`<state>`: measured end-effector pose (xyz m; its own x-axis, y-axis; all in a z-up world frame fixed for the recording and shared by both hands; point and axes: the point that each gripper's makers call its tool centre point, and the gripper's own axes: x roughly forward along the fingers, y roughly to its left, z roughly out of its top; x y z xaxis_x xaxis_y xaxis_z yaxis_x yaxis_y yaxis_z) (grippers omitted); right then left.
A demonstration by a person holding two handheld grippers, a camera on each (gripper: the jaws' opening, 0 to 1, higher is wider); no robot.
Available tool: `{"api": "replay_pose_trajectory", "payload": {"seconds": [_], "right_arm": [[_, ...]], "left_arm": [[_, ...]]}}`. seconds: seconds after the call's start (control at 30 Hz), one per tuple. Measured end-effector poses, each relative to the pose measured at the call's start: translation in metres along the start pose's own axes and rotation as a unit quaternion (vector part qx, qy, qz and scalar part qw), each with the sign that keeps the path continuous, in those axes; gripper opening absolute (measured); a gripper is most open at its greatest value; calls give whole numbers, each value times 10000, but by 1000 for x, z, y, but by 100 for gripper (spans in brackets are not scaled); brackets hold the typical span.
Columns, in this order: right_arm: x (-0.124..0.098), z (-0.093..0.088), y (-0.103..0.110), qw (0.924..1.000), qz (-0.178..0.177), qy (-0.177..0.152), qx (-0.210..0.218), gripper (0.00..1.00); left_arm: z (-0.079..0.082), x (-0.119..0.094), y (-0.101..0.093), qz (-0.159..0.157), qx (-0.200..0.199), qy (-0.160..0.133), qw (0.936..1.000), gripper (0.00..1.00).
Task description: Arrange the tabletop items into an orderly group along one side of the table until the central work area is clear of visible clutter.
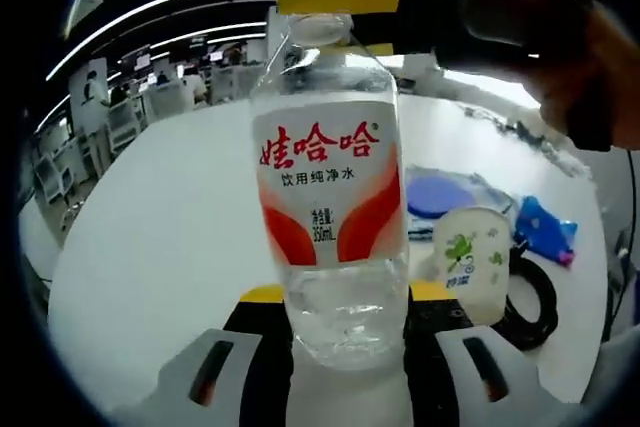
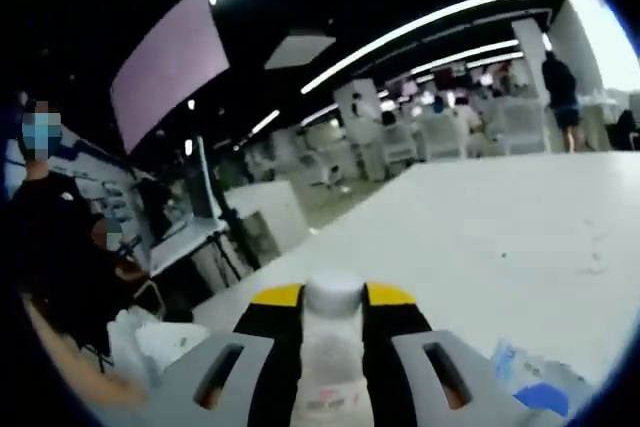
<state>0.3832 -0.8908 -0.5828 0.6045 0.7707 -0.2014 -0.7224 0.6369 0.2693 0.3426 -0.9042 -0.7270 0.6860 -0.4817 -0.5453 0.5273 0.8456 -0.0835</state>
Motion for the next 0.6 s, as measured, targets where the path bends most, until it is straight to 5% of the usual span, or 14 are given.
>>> {"api": "replay_pose_trajectory", "payload": {"seconds": [0.6], "right_arm": [[22,5,4,9897,1142,77,-863,17]], "left_arm": [[11,28,30,427,-18,35,9991,39]]}}
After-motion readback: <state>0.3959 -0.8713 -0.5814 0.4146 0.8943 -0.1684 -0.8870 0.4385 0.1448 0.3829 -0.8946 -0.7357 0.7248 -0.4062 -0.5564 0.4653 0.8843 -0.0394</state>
